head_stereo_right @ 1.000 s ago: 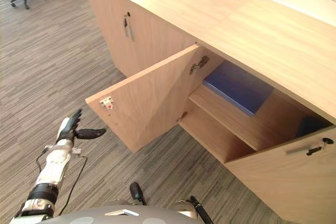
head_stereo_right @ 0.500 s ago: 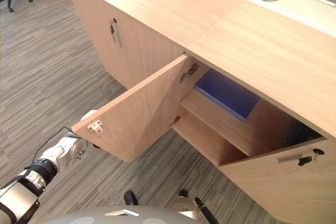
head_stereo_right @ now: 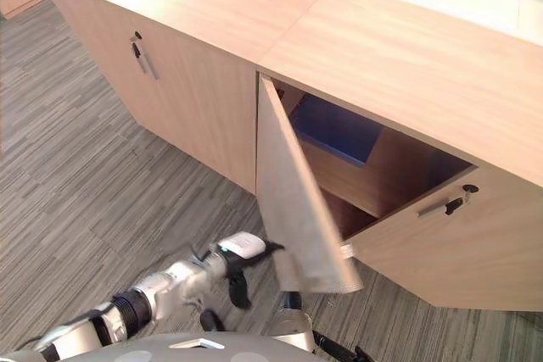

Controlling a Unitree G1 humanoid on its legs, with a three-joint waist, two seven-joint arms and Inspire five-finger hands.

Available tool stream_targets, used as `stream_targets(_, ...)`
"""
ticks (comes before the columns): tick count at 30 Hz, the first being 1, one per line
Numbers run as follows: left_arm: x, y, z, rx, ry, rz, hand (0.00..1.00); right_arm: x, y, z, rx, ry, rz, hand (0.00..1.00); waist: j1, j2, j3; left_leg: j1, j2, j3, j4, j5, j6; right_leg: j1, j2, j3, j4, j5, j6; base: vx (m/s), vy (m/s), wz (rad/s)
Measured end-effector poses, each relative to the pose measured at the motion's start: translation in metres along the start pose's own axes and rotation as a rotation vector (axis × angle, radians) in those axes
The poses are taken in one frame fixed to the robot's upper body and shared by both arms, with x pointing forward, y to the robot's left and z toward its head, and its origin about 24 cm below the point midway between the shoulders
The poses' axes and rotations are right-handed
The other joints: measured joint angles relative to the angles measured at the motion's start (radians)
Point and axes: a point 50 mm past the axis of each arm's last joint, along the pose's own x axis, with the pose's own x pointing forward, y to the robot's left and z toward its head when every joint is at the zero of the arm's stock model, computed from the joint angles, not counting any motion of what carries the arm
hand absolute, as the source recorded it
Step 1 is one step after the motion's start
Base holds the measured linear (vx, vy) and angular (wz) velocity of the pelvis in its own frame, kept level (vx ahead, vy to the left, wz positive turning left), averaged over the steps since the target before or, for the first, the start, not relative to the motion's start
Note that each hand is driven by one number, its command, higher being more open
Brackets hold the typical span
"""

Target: Walk over to the cabinet, pick up the folder, carry it to the office cabinet, place the folder inside the office cabinet, then close the office cabinet door

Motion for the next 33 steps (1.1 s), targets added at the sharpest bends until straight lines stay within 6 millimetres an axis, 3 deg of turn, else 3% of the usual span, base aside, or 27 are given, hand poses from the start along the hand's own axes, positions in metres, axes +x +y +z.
stream_targets(2, 0.004, -0.005, 0.009, -0.009, -0.031, -0.038, 1.0, -0.001, -0.002, 0.001, -0.071, -0.008, 0.032, 1.0, -0.008, -0.002, 0.0, 0.002, 0.002, 0.013, 0.0, -0.002, -0.002, -0.004, 0.004, 0.015, -0.002, 0.001, 0.002, -0.02, -0.007, -0.18)
stream_targets(4, 0.002, -0.003, 0.004, -0.028, -0.016, -0.054, 1.0, -0.003, -0.007, 0.002, -0.193, 0.006, 0.057, 1.0, -0.023, 0.002, -0.002, 0.003, 0.003, 0.023, 0.0, -0.003, -0.003, -0.008, 0.006, 0.025, -0.005, 0.002, 0.002, -0.02, -0.011, -0.18)
stream_targets(8, 0.002, -0.004, 0.004, -0.072, -0.02, -0.072, 1.0, -0.011, -0.009, -0.035, -0.477, 0.175, 0.162, 1.0, -0.022, 0.019, -0.013, 0.003, 0.008, 0.039, 0.001, -0.008, -0.008, -0.016, 0.013, 0.044, -0.007, 0.002, 0.002, 0.01, -0.016, -0.13)
stream_targets(13, 0.002, -0.004, 0.004, -0.081, -0.015, -0.07, 1.0, -0.018, 0.014, -0.068, -0.552, 0.289, 0.302, 1.0, -0.046, 0.022, -0.015, -0.002, 0.03, 0.084, 0.038, -0.036, -0.02, -0.035, 0.028, 0.086, -0.009, 0.0, -0.002, 0.01, -0.034, -0.28)
stream_targets(16, 0.002, -0.003, 0.003, -0.084, -0.012, -0.067, 1.0, -0.02, 0.016, -0.073, -0.557, 0.302, 0.31, 1.0, -0.057, 0.02, -0.014, -0.028, 0.077, 0.109, 0.169, -0.112, -0.031, -0.035, 0.037, 0.111, 0.004, -0.009, -0.014, 0.02, -0.053, -0.33)
stream_targets(18, 0.0, 0.0, -0.004, -0.136, 0.013, -0.043, 1.0, -0.02, 0.018, -0.073, -0.545, 0.294, 0.295, 1.0, -0.07, 0.037, -0.019, -0.075, 0.167, 0.119, 0.352, -0.203, -0.045, -0.034, 0.072, 0.14, 0.007, -0.018, -0.028, 0.01, -0.123, -0.42)
stream_targets(21, -0.005, -0.001, -0.02, -0.219, 0.093, 0.001, 1.0, -0.019, 0.023, -0.071, -0.477, 0.264, 0.274, 1.0, -0.051, 0.031, -0.016, -0.091, 0.258, 0.11, 0.528, -0.238, -0.046, -0.031, 0.118, 0.205, 0.022, -0.038, -0.052, 0.0, -0.122, -0.7)
stream_targets(23, -0.01, 0.0, -0.033, -0.327, 0.155, 0.059, 1.0, -0.018, 0.024, -0.069, -0.42, 0.245, 0.249, 1.0, -0.047, 0.036, -0.012, -0.11, 0.304, 0.054, 0.626, -0.236, -0.043, -0.015, 0.146, 0.238, 0.021, -0.048, -0.057, 0.04, -0.152, -0.68)
stream_targets(24, -0.014, -0.001, -0.044, -0.454, 0.206, 0.113, 1.0, -0.017, 0.022, -0.067, -0.4, 0.239, 0.224, 1.0, -0.045, 0.045, -0.007, -0.131, 0.319, -0.026, 0.686, -0.226, -0.029, -0.011, 0.16, 0.265, 0.025, -0.055, -0.068, 0.06, -0.098, -0.56)
stream_targets(25, -0.018, -0.004, -0.052, -0.567, 0.246, 0.158, 1.0, -0.016, 0.021, -0.064, -0.385, 0.23, 0.198, 1.0, -0.043, 0.047, -0.004, -0.154, 0.315, -0.096, 0.734, -0.202, -0.012, 0.0, 0.16, 0.284, 0.026, -0.057, -0.071, 0.09, -0.034, -0.61)
stream_targets(26, -0.022, -0.007, -0.06, -0.681, 0.285, 0.205, 1.0, -0.013, 0.02, -0.059, -0.365, 0.223, 0.173, 1.0, -0.035, 0.033, 0.007, -0.185, 0.305, -0.159, 0.785, -0.175, -0.015, 0.006, 0.153, 0.309, 0.026, -0.06, -0.077, 0.08, -0.002, -0.61)
stream_targets(27, -0.025, -0.012, -0.066, -0.791, 0.323, 0.246, 1.0, -0.011, 0.018, -0.053, -0.362, 0.216, 0.147, 1.0, -0.02, 0.035, 0.008, -0.195, 0.27, -0.233, 0.781, -0.197, -0.023, 0.01, 0.143, 0.337, 0.027, -0.061, -0.077, 0.12, 0.019, -0.9)
stream_targets(28, -0.032, -0.022, -0.077, -1.006, 0.374, 0.335, 1.0, -0.005, 0.013, -0.037, -0.38, 0.191, 0.092, 1.0, 0.006, 0.041, 0.013, -0.209, 0.205, -0.355, 0.735, -0.252, -0.039, 0.009, 0.128, 0.394, 0.031, -0.064, -0.083, 0.07, 0.048, -0.93)
stream_targets(29, -0.036, -0.026, -0.082, -1.093, 0.399, 0.376, 1.0, -0.002, 0.012, -0.027, -0.39, 0.174, 0.077, 1.0, 0.017, 0.04, 0.018, -0.21, 0.178, -0.4, 0.709, -0.263, -0.04, 0.008, 0.123, 0.418, 0.035, -0.064, -0.084, 0.09, 0.104, -1.07)
stream_targets(31, -0.058, -0.047, -0.102, -1.35, 0.523, 0.525, 1.0, 0.005, 0.013, 0.005, -0.428, 0.094, 0.048, 1.0, 0.057, 0.041, 0.021, -0.206, 0.116, -0.544, 0.565, -0.268, -0.056, -0.003, 0.117, 0.498, 0.05, -0.072, -0.071, 0.04, 0.193, -1.14)
stream_targets(33, -0.079, -0.068, -0.114, -1.521, 0.632, 0.658, 1.0, 0.008, 0.01, 0.023, -0.515, 0.052, 0.02, 1.0, 0.072, 0.064, 0.02, -0.19, 0.103, -0.634, 0.383, -0.229, -0.077, -0.004, 0.129, 0.531, 0.055, -0.091, -0.04, 0.03, 0.296, -0.77)
